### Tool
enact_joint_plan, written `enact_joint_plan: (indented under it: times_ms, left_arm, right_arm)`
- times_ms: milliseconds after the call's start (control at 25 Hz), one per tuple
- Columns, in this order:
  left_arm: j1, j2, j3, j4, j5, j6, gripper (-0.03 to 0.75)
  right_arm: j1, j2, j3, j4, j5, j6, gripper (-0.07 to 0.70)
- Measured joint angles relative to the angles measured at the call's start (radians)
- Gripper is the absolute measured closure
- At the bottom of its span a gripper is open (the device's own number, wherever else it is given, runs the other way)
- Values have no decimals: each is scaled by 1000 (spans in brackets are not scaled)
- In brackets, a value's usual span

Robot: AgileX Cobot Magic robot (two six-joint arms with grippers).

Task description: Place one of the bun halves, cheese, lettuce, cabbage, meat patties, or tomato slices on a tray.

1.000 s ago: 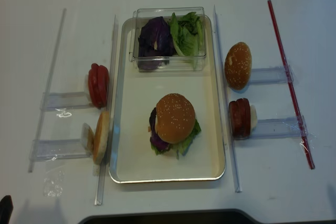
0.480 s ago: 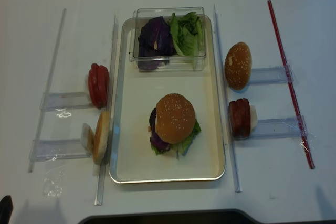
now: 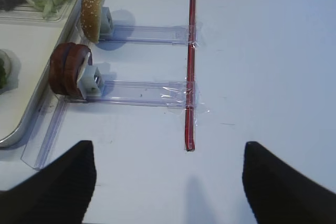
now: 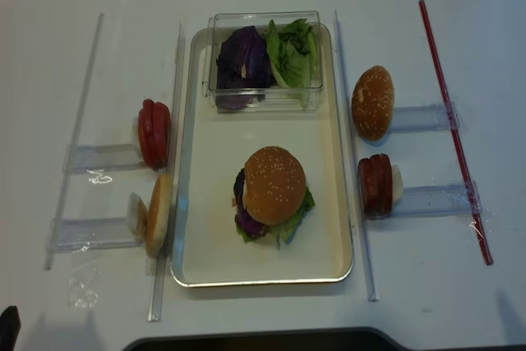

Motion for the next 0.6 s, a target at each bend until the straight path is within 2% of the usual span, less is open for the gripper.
enact_joint_plan:
  times_ms: [600]
  left_arm:
    - [0, 0, 0, 0, 0, 0, 246]
  right_arm:
    - [0, 0, 0, 0, 0, -3, 29]
